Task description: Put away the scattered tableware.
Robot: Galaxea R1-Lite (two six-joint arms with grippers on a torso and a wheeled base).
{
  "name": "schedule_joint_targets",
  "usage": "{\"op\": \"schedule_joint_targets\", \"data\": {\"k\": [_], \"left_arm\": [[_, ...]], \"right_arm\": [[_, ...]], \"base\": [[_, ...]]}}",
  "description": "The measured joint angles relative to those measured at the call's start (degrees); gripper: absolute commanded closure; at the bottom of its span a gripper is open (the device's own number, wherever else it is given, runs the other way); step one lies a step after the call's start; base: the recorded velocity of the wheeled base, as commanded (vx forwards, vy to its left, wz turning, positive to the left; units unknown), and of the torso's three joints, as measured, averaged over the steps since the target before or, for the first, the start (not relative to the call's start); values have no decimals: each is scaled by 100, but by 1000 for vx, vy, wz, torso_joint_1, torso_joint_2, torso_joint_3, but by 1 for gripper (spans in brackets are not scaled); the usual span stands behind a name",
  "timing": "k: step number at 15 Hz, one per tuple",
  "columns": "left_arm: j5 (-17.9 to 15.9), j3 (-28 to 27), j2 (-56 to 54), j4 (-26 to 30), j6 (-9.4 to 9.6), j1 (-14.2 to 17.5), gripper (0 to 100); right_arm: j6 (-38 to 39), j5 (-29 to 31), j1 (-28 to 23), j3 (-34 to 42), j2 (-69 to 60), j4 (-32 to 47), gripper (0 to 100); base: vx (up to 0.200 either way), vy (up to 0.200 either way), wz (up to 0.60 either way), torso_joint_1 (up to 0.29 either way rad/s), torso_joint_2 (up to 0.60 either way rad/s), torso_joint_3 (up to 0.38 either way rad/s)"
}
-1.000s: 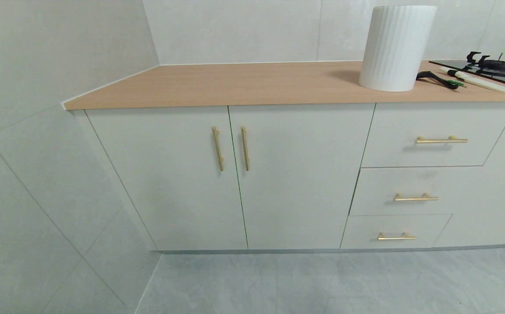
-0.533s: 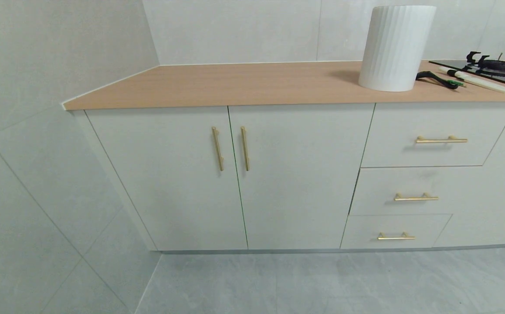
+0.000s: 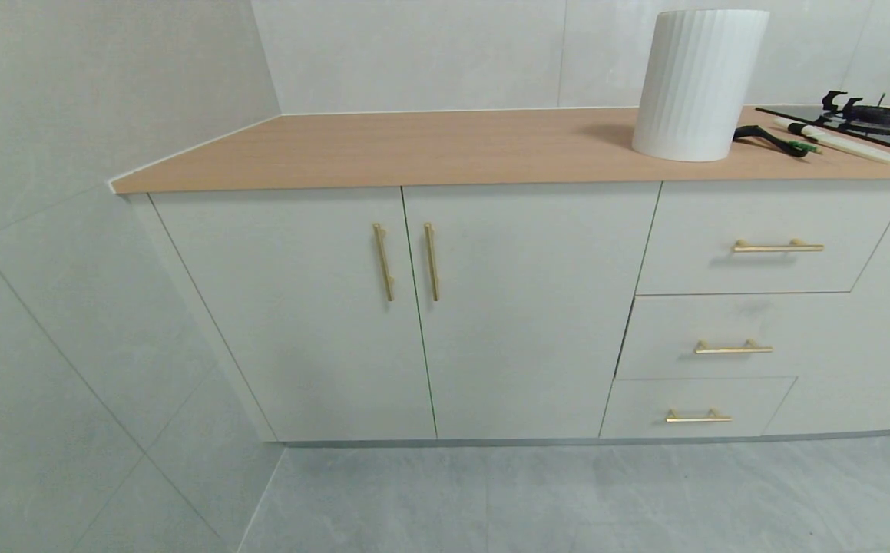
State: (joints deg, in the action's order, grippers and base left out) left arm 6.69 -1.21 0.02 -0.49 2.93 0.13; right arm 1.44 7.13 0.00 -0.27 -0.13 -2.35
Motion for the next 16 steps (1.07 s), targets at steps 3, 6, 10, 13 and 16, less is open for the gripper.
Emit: {"op": "schedule_joint_targets", "data": {"k": [3, 6, 10, 13, 16], "left_arm": [[-594, 91, 5, 24, -148, -11, 0], [-610, 116, 5, 30, -274, -21, 0], [-607, 121, -2, 33, -293, -23, 0], [-605, 121, -2, 33, -293, -21, 0], [-603, 121, -2, 33, -293, -18, 0]], "right_arm": [[-162, -746, 7, 13, -2, 235, 0], [-267, -1112, 5, 13, 0, 246, 0], [-280, -1115, 11, 22, 16, 251, 0], [-524, -1250, 16, 27, 24, 235, 0], [-171, -746, 2, 27, 13, 235, 0]], "base": [[0, 0, 0, 0, 0, 0], [0, 0, 0, 0, 0, 0], [0, 0, 0, 0, 0, 0], [0, 0, 0, 0, 0, 0], [0, 0, 0, 0, 0, 0]]}}
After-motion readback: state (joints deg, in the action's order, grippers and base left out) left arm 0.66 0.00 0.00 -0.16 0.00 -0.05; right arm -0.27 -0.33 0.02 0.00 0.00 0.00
